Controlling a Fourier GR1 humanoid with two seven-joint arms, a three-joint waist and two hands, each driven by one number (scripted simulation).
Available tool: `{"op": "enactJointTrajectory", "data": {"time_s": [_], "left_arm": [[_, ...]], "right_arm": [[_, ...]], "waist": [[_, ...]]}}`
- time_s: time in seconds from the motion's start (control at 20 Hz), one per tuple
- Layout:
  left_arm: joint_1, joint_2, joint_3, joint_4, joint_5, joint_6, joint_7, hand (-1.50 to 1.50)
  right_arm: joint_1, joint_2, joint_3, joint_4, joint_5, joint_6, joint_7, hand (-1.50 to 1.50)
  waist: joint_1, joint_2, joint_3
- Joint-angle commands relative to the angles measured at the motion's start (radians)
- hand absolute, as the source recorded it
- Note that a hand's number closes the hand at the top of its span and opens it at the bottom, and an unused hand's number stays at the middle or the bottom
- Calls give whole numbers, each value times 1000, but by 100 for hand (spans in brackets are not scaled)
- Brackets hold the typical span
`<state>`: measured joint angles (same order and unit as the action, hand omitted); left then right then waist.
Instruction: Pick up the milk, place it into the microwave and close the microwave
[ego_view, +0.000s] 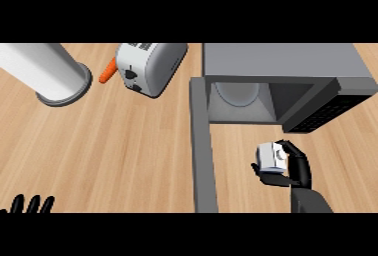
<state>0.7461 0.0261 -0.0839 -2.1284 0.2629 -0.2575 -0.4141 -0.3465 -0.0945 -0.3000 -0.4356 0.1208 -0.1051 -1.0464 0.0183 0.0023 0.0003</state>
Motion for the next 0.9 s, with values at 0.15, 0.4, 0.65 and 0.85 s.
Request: {"op": "enactJointTrajectory", "data": {"time_s": [0.15, 0.4, 0.65, 0.85], "left_arm": [[-74, 16, 47, 71, 21, -14, -8, -150], [-20, -11, -6, 6, -10, 1, 6, -150], [14, 30, 61, 2, 66, -50, -29, -150], [-8, -15, 9, 37, -8, -18, -35, -150]], "right_arm": [[-143, 23, -78, 89, -40, -121, -80, 150], [-164, 10, -86, 105, -60, -31, -117, 150], [-150, 40, -64, 37, -65, -54, -95, 150], [-129, 65, -8, -107, -59, -64, 12, 150]], "waist": [[5, 6, 2], [2, 3, 2], [-5, -2, 0], [-18, -6, -1]]}}
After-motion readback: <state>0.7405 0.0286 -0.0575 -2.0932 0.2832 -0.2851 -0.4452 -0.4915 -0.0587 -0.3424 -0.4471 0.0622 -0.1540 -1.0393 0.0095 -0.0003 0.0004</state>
